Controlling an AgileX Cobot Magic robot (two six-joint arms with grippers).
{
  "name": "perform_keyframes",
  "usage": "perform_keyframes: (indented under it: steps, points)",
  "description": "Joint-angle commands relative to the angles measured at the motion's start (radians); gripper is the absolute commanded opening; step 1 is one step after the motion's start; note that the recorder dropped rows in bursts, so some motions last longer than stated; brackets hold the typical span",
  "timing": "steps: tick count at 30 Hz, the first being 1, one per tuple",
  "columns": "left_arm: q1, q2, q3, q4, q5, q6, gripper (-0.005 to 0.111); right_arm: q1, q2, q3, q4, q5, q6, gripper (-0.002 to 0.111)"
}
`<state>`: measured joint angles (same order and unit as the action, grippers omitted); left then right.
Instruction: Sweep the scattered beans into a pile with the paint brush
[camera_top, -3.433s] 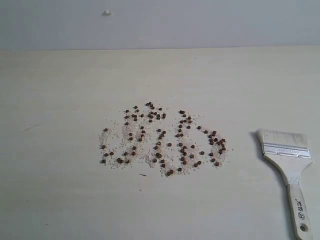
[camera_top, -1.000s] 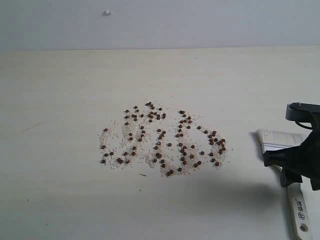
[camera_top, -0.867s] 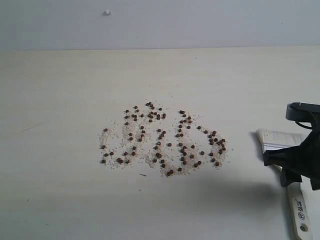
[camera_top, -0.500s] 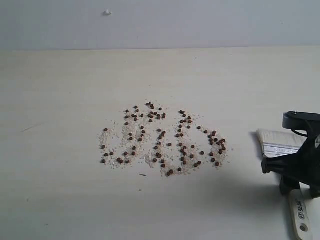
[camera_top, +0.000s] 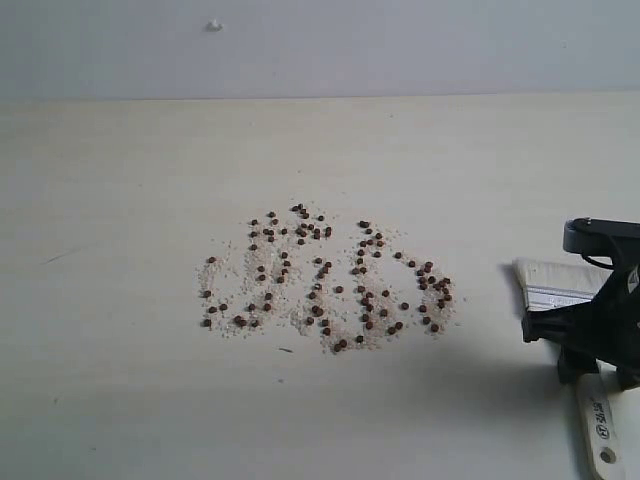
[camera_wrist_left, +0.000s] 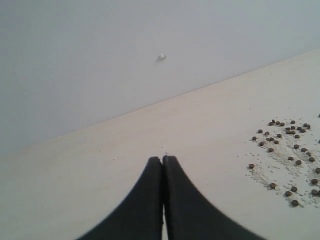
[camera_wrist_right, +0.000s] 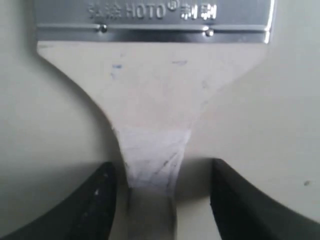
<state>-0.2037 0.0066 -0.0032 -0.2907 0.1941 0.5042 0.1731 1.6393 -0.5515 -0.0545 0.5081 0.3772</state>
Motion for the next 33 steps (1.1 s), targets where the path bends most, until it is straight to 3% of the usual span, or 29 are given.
perform_keyframes:
  steps: [1,7,12,22,33]
  points:
    - [-0.005,-0.005,0.003,0.002,-0.001,-0.001,0.000,0.002,0.026,0.009,0.003,-0.016,-0.002,0.050]
    - [-0.005,-0.005,0.003,0.002,-0.001,-0.001,0.000,0.002,0.026,0.009,0.005,-0.014,-0.002,0.031]
    - [-0.005,-0.005,0.003,0.002,-0.001,-0.001,0.000,0.002,0.026,0.009,-0.003,-0.025,-0.039,0.000]
    - [-0.005,-0.005,0.003,0.002,-0.001,-0.001,0.000,0.002,-0.004,0.005,-0.025,0.000,-0.087,0.000]
    - [-0.005,-0.005,0.003,0.002,-0.001,-0.001,0.000,0.002,-0.174,-0.074,-0.027,0.182,-0.129,0.000]
